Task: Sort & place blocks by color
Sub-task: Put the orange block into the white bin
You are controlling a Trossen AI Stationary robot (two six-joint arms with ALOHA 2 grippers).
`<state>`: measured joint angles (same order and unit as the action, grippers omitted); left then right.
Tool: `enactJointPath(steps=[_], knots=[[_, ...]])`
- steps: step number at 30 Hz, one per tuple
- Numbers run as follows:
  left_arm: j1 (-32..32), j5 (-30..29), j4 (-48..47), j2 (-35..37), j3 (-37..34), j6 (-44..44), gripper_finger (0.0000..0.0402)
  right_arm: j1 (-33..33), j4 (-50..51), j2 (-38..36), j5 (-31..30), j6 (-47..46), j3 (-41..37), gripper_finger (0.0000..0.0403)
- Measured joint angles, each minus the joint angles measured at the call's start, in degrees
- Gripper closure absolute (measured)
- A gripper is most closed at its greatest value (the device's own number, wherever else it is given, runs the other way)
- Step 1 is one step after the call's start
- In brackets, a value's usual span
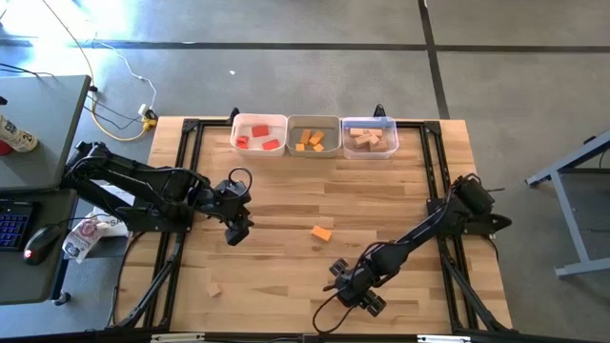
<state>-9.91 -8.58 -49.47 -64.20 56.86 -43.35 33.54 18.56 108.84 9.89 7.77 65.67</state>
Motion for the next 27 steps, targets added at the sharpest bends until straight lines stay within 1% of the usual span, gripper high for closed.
enactJointPath(steps=[3, 5, 17, 23, 27], knots=[[0.00, -0.03, 0.00, 0.00, 0.00, 0.00, 0.0229, 0.00, -0.01, 0.00, -0.68, 0.00, 0.00, 0.0192], [0.00, -0.39, 0.00, 0.00, 0.00, 0.00, 0.0229, 0.00, -0.06, 0.13, -0.64, 0.00, 0.00, 0.0202], [0.00, -1.09, 0.00, -0.02, 0.00, 0.02, 0.0229, 0.00, -0.14, 1.09, 0.32, -0.30, 0.07, 0.0295], [0.02, -1.16, 0.00, -0.02, 0.00, 0.00, 0.0229, -0.15, 0.03, 1.07, -1.08, -0.39, 0.22, 0.0296], [0.18, -1.34, 0.02, -0.02, 0.00, -1.44, 0.0229, -0.92, 1.97, 0.06, -4.97, -0.08, 1.11, 0.0296]])
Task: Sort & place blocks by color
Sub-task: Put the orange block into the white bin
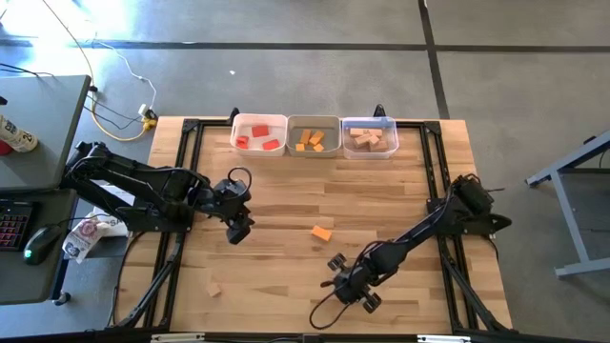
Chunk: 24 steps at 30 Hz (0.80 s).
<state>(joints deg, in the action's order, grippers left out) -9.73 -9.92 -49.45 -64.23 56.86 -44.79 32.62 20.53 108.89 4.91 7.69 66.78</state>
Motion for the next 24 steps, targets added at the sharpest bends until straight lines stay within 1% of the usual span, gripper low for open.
enactJointPath(steps=[3, 6, 9, 15, 24], knots=[[0.65, -1.01, 0.00, 0.02, 0.00, -0.06, 0.0229, -1.30, 0.96, -1.82, -2.40, 0.30, 1.04, 0.0296], [1.82, -2.41, 0.02, 0.02, 0.00, 0.14, 0.0229, -3.13, 1.93, -3.38, -3.22, 1.18, 1.08, 0.0296], [3.40, -2.50, 0.11, 0.02, 0.00, 1.90, 0.0229, -5.22, 1.42, -5.70, -3.75, 2.74, 1.08, 0.0296], [7.00, -2.27, 3.08, 0.02, 0.00, 6.35, 0.0229, -9.45, 1.42, -10.24, -7.37, 7.29, 1.08, 0.0296], [14.05, 6.06, 13.05, 0.17, 0.00, 14.72, 0.0229, -15.64, 1.27, -17.45, -9.48, 11.82, 1.08, 0.0296]])
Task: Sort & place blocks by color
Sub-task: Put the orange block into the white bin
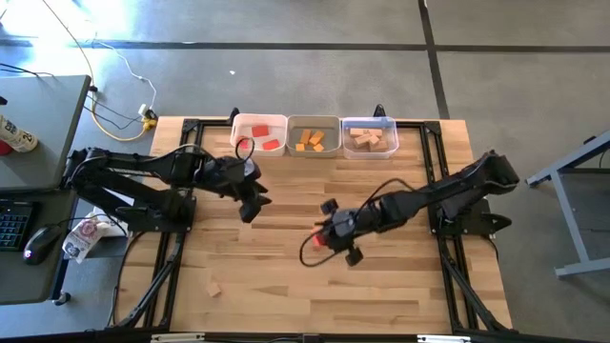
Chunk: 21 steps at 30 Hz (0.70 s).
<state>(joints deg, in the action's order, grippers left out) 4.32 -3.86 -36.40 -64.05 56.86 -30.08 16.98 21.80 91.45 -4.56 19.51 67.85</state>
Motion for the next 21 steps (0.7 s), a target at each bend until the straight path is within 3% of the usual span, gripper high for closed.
enactJointPath(steps=[8, 21], knots=[[3.26, 2.13, 8.26, 0.00, 0.00, 9.70, 0.0229, -5.28, -1.58, -5.71, 0.08, 0.06, 0.00, 0.0296], [2.19, 1.73, 14.47, 0.00, 0.00, 28.21, 0.0229, -10.69, -12.33, -9.32, 0.49, -1.49, 0.00, 0.0296]])
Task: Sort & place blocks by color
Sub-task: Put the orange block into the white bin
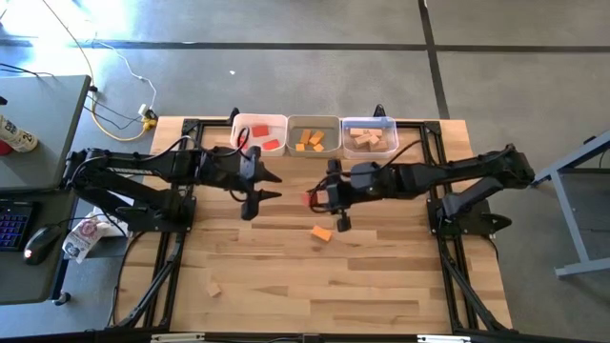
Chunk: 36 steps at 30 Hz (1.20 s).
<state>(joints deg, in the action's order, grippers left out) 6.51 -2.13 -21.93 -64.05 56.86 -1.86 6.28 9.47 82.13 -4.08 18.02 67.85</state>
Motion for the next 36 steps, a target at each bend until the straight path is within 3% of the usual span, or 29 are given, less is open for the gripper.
enactJointPath(steps=[15, 27, 36], knots=[[-0.67, 0.00, 3.22, -0.46, 0.00, 7.02, 0.0225, -1.44, -9.94, 0.02, 1.29, -6.53, 0.00, 0.0295], [-0.71, 0.61, 9.75, -1.57, 0.00, 6.60, 0.0155, -1.81, -11.55, 0.85, 0.62, -7.30, -0.02, 0.0294], [-1.20, -0.66, 12.91, -5.31, 0.00, 8.08, 0.0147, -2.93, -14.16, 1.86, 0.46, -7.74, -0.02, 0.0293]])
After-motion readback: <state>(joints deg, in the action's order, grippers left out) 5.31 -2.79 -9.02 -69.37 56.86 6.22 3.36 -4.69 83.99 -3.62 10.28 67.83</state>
